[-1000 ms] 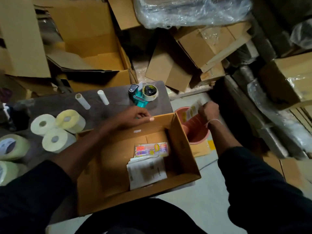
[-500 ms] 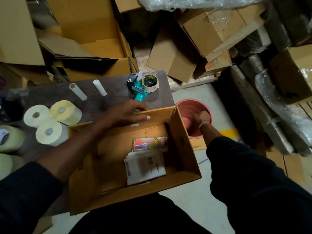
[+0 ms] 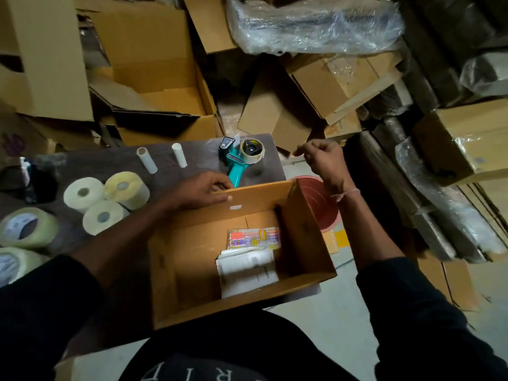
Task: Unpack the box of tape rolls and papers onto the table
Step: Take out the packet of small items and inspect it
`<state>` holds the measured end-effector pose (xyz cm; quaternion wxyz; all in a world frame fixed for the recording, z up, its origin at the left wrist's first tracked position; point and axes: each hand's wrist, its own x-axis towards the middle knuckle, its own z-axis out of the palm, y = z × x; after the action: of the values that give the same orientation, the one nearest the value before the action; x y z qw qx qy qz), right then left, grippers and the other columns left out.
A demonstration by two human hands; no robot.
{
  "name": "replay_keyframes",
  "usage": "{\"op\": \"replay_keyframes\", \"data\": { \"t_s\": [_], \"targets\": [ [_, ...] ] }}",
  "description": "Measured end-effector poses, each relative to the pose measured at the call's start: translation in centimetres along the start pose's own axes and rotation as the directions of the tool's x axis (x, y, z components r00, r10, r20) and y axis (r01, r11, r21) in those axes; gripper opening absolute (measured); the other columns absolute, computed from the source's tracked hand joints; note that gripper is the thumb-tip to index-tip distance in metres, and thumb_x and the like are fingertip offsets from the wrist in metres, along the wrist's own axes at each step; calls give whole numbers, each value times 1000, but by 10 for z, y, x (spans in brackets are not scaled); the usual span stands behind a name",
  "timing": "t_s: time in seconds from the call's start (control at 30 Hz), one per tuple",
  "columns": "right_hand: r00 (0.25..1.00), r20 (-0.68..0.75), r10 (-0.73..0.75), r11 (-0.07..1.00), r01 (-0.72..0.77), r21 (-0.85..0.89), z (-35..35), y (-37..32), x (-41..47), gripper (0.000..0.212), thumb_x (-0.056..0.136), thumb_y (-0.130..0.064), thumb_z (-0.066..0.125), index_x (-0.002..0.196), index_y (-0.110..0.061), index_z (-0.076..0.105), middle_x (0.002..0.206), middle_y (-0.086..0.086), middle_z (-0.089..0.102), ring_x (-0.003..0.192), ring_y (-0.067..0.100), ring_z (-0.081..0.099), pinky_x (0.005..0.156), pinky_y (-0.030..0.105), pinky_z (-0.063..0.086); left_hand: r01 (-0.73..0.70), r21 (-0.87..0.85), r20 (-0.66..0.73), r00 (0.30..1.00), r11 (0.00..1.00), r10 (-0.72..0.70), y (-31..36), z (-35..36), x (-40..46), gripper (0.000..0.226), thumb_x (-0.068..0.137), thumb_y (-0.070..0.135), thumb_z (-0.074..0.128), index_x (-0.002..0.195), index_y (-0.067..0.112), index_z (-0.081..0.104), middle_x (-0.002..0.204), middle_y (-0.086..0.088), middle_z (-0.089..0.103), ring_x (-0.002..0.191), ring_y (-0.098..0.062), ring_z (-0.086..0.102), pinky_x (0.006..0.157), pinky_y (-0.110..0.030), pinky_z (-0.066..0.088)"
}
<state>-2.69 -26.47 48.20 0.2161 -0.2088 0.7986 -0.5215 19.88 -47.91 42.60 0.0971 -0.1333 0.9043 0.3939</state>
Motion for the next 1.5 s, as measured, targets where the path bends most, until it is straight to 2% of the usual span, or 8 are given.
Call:
{"op": "replay_keyframes", "data": {
  "t_s": [0.17, 0.27, 0.37, 0.5, 0.7, 0.9, 1.0, 1.5],
  "targets": [
    [728, 655, 202, 923, 82, -375, 57, -1, -44, 24, 92, -19, 60, 93, -2, 77, 71, 9, 66, 50, 12, 50, 45, 19, 40, -60, -82, -126, 991, 995, 49, -11, -5, -34, 22, 90, 19, 73, 112, 18, 72, 107, 6, 72, 97, -4, 68, 86, -17, 54],
    [554, 664, 501, 574, 361, -735, 110, 53, -56, 40, 94, -23, 62, 131, -8, 62, 117, 11, 69, 87, 23, 66, 68, 27, 54, -91, -57, -213, 974, 994, 77, -11, -4, -49, 25, 91, 16, 72, 116, 15, 71, 110, 4, 70, 98, -3, 65, 82, -3, 46],
    [748, 540, 385, 201, 503, -841, 133, 106, -67, 57, 96, -47, 51, 148, -24, 43, 153, 10, 45, 134, 35, 49, 112, 48, 39, -133, -18, -275, 954, 991, 123, -11, -1, -63, 26, 90, 15, 71, 116, 14, 69, 109, 6, 65, 101, -6, 62, 84, 0, 41],
    [841, 399, 364, 152, 370, -917, 135, 146, -54, 59, 87, -53, 60, 140, -31, 48, 147, 5, 51, 133, 33, 48, 113, 45, 38, -173, 17, -336, 927, 985, 168, -18, 0, -84, 25, 89, 14, 72, 114, 13, 70, 109, 5, 62, 102, -7, 59, 90, -8, 42],
    [799, 414, 436, 334, 283, -899, 121, 208, -16, 80, 61, -54, 80, 135, -29, 56, 135, 3, 62, 114, 19, 65, 100, 31, 52, -171, 11, -393, 905, 985, 161, -29, 2, -103, 25, 89, 16, 71, 114, 15, 69, 111, 4, 63, 105, -9, 61, 96, -29, 50],
    [758, 619, 206, 754, 280, -594, 115, 76, -66, 45, 80, 17, 68, 119, -6, 68, 120, 12, 70, 107, 13, 69, 105, 43, 50, -212, -15, -382, 905, 977, 190, -26, -4, -106, 35, 90, 23, 72, 124, 18, 64, 120, 4, 59, 112, -8, 61, 100, -34, 52],
    [759, 624, 188, 834, 211, -509, 113, 23, -80, 36, 74, 13, 79, 107, 0, 71, 94, -2, 69, 68, -21, 59, 78, 8, 49, -206, -135, -372, 917, 969, 143, -17, -10, -112, 52, 85, 36, 78, 131, 21, 60, 125, 7, 59, 114, -4, 62, 99, -29, 54],
    [711, 701, -58, 982, 166, -87, 138, -86, -88, 30, 73, -9, 88, 99, -7, 71, 100, 7, 79, 94, 22, 75, 87, 34, 61, -83, -499, -121, 992, 863, 25, -13, -43, -158, 29, 82, 18, 84, 102, 4, 68, 101, -7, 78, 93, -23, 76, 81, -40, 61]
  ]
}}
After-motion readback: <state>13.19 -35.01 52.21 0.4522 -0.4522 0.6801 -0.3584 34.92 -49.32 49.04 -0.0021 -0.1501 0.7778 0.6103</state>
